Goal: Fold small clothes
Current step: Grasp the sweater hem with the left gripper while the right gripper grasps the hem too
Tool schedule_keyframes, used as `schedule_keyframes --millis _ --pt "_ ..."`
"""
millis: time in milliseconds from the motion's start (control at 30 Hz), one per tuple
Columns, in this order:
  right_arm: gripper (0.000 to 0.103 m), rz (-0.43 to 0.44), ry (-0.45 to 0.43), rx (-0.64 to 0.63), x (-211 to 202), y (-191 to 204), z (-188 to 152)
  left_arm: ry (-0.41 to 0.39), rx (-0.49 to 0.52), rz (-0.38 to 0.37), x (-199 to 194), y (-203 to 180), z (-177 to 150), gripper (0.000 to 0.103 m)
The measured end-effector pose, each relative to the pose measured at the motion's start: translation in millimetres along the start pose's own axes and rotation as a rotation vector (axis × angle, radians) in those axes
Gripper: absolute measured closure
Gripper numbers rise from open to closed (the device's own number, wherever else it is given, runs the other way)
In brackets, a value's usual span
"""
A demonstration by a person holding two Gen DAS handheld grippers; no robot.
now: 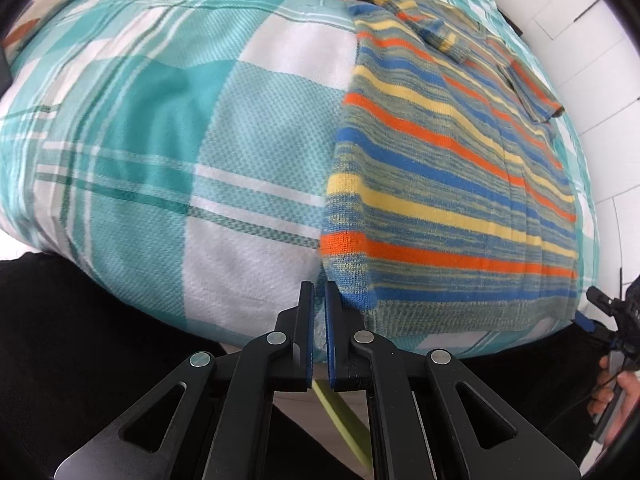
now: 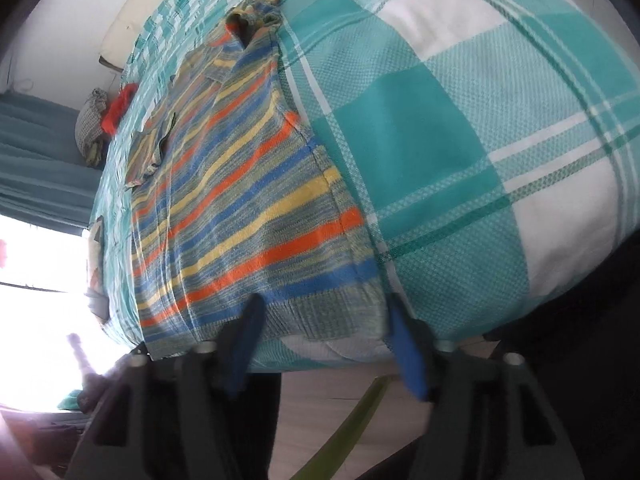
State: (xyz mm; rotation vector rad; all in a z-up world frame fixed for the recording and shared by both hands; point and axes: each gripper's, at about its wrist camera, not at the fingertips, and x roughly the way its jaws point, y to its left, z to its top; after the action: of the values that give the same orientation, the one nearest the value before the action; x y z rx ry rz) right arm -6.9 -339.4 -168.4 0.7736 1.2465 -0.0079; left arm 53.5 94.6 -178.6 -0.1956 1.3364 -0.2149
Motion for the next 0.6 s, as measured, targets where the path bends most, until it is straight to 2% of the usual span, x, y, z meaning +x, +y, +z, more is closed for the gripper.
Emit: schedule_keyframes --millis 33,100,133,167,200,233,267,400,433,467,500,533,600 --pt "0.022 0.034 -0.006 0.025 1.6 -4.1 1.2 0.007 0.002 0.002 2.5 -2.0 1.7 0.092" --pt "0.022 0.068 -0.010 0.063 4.6 -10.0 2.8 0.018 0.009 0.005 7.2 -4.9 4.4 0.070" --pt "0.027 0.083 -0.012 0.078 6.1 -12.6 3.6 0.019 0.004 0.019 9.2 -5.3 5.6 0.059" --pt "0.046 0.093 -0.011 0.085 7.7 -14.6 4.1 0.020 -0.001 0.025 10.8 -4.7 5.4 0.058" --pt "0.062 0.091 -0.002 0.078 9.6 -15.7 4.8 0.020 -0.002 0.027 12.4 -5.0 6.0 0.059" --pt "0.099 0.067 0.006 0.063 11.0 -15.2 5.4 0.015 -0.001 0.031 12.4 -5.7 6.3 0.075" --pt "0.098 0.038 0.008 0.048 10.9 -13.9 5.1 0.021 0.003 0.025 13.8 -8.3 8.0 0.099" --pt "0.098 -0.006 -0.003 -0.028 -0.8 2.4 1.8 0.038 -0.029 -0.034 3.9 -0.1 7.7 0.096" --pt "0.098 -0.017 -0.011 -0.050 -5.2 6.4 1.8 0.039 -0.050 -0.059 0.1 6.1 6.4 0.082" --pt "0.098 -0.027 -0.017 -0.069 -8.6 10.1 1.6 0.037 -0.069 -0.092 -3.4 12.7 4.7 0.053" --pt "0.098 -0.038 -0.022 -0.088 -10.8 13.9 1.9 0.024 -0.087 -0.133 -7.0 17.9 3.3 0.035" --pt "0.098 -0.046 -0.025 -0.105 -10.5 17.0 3.8 0.001 -0.103 -0.165 -11.2 22.0 1.6 0.014" --pt "0.096 -0.058 -0.023 -0.126 -6.7 19.3 6.7 -0.027 -0.113 -0.195 -14.6 24.0 1.3 0.011"
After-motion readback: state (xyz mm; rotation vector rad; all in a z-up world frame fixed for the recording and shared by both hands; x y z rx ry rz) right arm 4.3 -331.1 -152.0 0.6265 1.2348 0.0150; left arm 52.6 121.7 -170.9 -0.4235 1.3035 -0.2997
